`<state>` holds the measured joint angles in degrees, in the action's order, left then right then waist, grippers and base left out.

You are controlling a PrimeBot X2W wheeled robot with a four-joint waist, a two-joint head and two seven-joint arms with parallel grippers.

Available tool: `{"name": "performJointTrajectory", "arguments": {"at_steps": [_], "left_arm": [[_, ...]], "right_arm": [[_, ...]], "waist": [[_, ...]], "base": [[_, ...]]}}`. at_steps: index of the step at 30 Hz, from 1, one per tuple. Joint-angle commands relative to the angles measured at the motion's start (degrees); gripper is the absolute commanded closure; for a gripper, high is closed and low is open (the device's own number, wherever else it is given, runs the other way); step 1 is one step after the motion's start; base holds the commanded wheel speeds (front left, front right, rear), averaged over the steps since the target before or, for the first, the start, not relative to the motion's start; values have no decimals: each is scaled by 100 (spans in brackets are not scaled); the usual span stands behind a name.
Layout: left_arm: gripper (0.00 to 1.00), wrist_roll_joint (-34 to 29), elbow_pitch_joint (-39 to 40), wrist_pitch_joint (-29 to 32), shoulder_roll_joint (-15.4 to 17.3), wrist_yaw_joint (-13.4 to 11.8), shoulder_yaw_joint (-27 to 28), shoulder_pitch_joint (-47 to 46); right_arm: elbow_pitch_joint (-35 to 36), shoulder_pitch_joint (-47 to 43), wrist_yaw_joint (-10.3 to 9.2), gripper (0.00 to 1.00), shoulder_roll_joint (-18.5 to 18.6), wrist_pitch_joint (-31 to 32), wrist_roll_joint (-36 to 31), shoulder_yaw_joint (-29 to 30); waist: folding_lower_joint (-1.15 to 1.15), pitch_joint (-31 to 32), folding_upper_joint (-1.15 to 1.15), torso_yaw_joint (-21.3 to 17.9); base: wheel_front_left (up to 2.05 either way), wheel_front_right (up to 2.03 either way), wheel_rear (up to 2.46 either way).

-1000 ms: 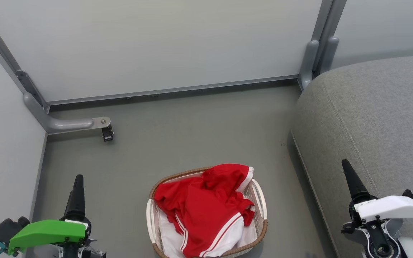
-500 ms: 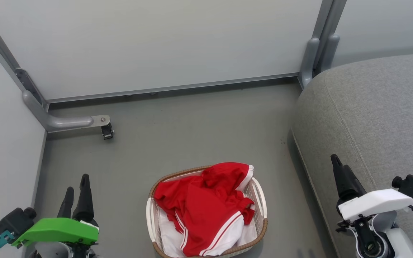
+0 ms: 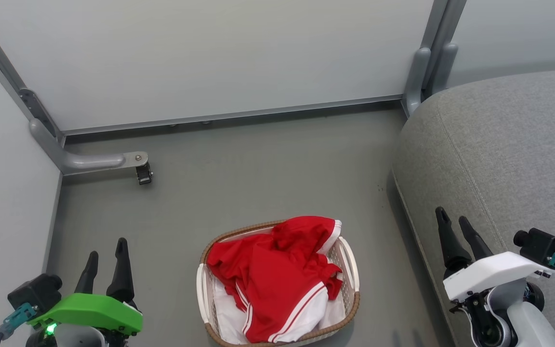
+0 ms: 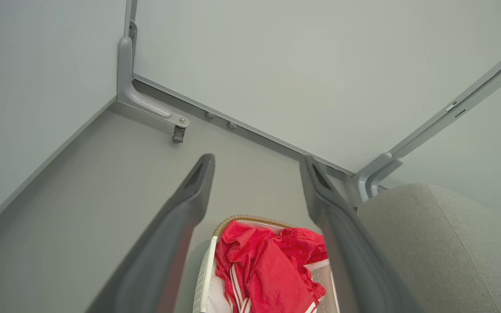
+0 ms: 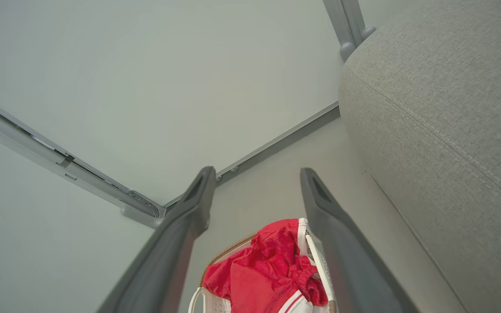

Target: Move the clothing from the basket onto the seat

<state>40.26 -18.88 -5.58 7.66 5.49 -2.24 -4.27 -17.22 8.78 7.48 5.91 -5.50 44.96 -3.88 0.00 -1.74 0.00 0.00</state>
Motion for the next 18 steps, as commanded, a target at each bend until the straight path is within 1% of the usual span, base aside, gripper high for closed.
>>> {"name": "performJointTrajectory", "arguments": {"at_steps": [1,7,18], "left_arm": [[0,-209,42,-62,83,-25,-28,-188],[0,-604,15,-166,137,-80,-62,-227],[0,-1268,-85,-332,176,-140,-91,-272]], "right_arm": [[-9,158,1,0,65,-69,-240,0],[-160,273,1,0,46,-171,-819,-1],[-315,447,1,0,40,-342,-1646,-95]], "waist": [[0,-12,0,1],[0,-49,0,-1],[0,-89,0,6]], "base": [[0,0,0],[0,0,0],[0,0,0]]}}
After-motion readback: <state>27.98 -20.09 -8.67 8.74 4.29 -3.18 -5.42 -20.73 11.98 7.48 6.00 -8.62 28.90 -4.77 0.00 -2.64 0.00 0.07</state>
